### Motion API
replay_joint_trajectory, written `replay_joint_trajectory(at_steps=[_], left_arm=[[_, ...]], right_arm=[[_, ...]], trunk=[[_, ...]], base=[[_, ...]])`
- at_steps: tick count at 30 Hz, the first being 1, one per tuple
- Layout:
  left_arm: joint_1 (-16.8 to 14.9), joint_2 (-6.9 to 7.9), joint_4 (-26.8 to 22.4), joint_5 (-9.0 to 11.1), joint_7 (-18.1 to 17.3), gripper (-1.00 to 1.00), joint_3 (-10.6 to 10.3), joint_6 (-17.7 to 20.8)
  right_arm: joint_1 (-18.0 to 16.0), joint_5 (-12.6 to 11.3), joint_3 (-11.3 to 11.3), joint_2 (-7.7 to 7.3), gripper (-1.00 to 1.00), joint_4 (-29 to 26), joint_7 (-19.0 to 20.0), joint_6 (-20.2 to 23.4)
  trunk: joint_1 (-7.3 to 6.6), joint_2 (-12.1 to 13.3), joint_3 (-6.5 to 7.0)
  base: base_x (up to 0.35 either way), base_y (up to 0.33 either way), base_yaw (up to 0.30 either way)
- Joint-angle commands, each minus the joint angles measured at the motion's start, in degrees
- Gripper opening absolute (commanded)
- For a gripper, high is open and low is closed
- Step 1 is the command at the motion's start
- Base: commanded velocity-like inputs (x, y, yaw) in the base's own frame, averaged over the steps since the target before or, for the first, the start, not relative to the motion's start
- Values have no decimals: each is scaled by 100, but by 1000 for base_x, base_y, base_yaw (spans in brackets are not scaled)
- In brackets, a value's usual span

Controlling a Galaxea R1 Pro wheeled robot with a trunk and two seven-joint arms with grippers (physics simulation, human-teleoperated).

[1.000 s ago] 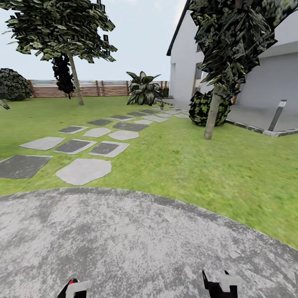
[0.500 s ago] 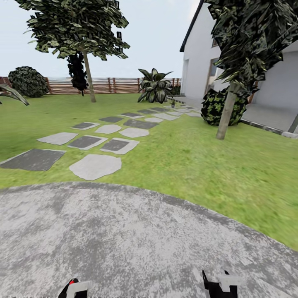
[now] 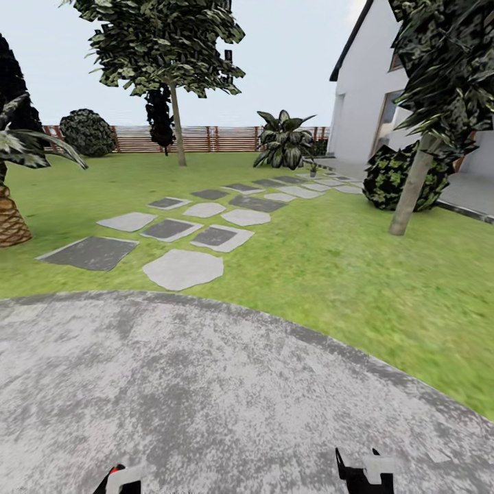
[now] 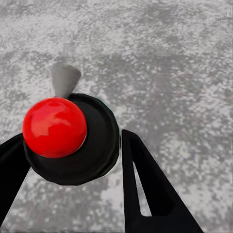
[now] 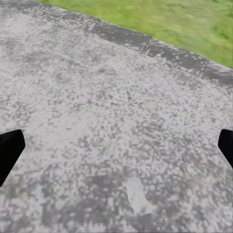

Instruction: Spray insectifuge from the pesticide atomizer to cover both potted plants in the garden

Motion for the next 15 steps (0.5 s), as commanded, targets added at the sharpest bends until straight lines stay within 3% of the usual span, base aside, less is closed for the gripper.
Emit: replay_joint_trajectory(at_steps=[1,15], left_arm=[[-5,-1,6,52,-7,-100,-3,-21],[-5,-1,6,89,-18,-100,-4,-20]], right_arm=[[-2,3,2,1,100,2,-14,-15],[-2,-6,-14,13,100,-6,-20,-32]], trunk=[[-1,-2,-6],[-1,-2,-7]], base=[[0,0,273],[0,0,278]])
